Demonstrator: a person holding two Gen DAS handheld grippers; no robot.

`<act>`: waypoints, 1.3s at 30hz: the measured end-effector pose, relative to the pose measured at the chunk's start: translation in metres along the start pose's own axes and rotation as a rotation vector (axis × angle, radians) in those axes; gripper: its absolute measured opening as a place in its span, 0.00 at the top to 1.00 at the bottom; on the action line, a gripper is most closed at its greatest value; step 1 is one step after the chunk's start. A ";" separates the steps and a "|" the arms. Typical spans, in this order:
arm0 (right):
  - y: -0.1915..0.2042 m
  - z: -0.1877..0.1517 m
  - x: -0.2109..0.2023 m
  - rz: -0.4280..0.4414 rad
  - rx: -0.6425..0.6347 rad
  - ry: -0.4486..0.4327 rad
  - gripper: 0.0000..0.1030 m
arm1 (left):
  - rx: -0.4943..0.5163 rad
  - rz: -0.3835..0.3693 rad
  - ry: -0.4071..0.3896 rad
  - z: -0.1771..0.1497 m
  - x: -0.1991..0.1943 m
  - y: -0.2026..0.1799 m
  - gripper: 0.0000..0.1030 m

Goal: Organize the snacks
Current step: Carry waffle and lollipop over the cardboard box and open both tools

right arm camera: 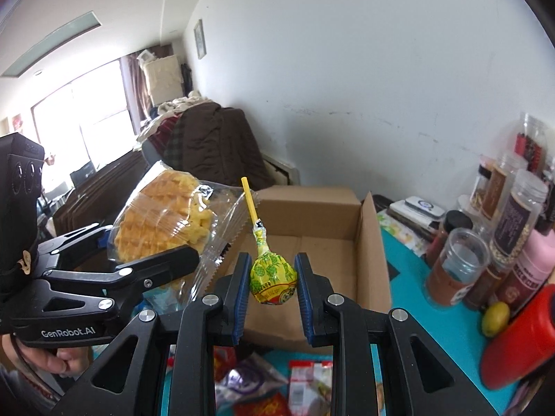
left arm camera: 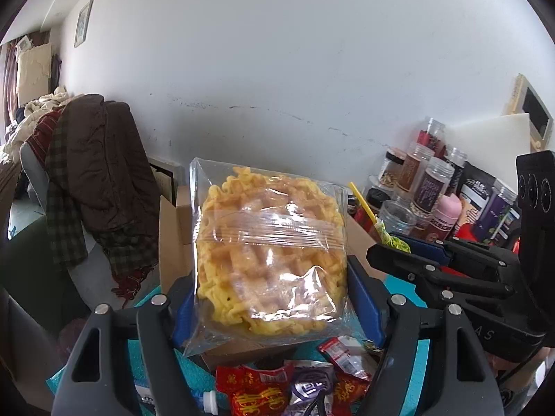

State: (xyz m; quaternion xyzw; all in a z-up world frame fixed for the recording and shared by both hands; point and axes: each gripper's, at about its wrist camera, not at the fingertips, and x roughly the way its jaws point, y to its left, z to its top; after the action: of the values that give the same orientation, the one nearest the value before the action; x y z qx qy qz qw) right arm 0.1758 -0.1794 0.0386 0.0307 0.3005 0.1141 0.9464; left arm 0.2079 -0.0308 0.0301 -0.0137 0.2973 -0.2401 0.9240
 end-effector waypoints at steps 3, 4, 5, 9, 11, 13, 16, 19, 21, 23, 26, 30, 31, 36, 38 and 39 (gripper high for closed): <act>-0.005 0.000 0.018 0.029 0.020 0.023 0.75 | -0.009 0.014 0.018 0.000 0.014 0.006 0.28; -0.006 0.000 0.023 0.027 0.018 0.029 0.75 | -0.013 0.018 0.027 0.000 0.019 0.008 0.28; -0.007 0.000 0.029 0.022 0.017 0.036 0.75 | -0.016 0.023 0.037 -0.001 0.024 0.010 0.28; -0.013 -0.004 0.050 0.034 0.035 0.080 0.75 | -0.028 0.038 0.080 -0.004 0.044 0.019 0.28; -0.017 -0.008 0.061 0.037 0.045 0.105 0.75 | -0.034 0.043 0.098 -0.007 0.051 0.023 0.28; -0.020 -0.013 0.068 0.036 0.056 0.122 0.75 | -0.037 0.047 0.127 -0.010 0.061 0.025 0.28; -0.027 -0.022 0.080 0.041 0.072 0.154 0.75 | -0.049 0.047 0.169 -0.015 0.075 0.029 0.28; -0.029 -0.027 0.087 0.040 0.081 0.176 0.75 | -0.052 0.056 0.199 -0.019 0.087 0.030 0.28; -0.031 -0.030 0.091 0.042 0.088 0.186 0.75 | -0.052 0.063 0.216 -0.022 0.093 0.030 0.28; -0.033 -0.032 0.096 0.039 0.091 0.200 0.75 | -0.036 0.087 0.223 -0.023 0.097 0.030 0.28; -0.035 -0.035 0.105 0.029 0.092 0.220 0.75 | -0.021 0.109 0.230 -0.025 0.101 0.029 0.28; -0.039 -0.043 0.116 0.035 0.099 0.252 0.75 | -0.009 0.135 0.245 -0.026 0.107 0.028 0.28; -0.040 -0.044 0.118 0.032 0.097 0.259 0.75 | -0.004 0.145 0.250 -0.027 0.108 0.027 0.28; -0.039 -0.045 0.118 0.011 0.085 0.262 0.75 | 0.032 0.197 0.277 -0.025 0.116 0.021 0.26; -0.037 -0.045 0.119 0.002 0.078 0.266 0.75 | 0.037 0.196 0.276 -0.025 0.115 0.020 0.26; -0.037 -0.045 0.119 0.000 0.077 0.268 0.74 | 0.037 0.198 0.280 -0.024 0.115 0.020 0.26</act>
State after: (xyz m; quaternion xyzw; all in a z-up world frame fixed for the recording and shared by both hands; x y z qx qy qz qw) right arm 0.2512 -0.1882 -0.0696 0.0515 0.4284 0.1057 0.8959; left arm 0.2848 -0.0621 -0.0553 0.0661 0.4188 -0.1526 0.8927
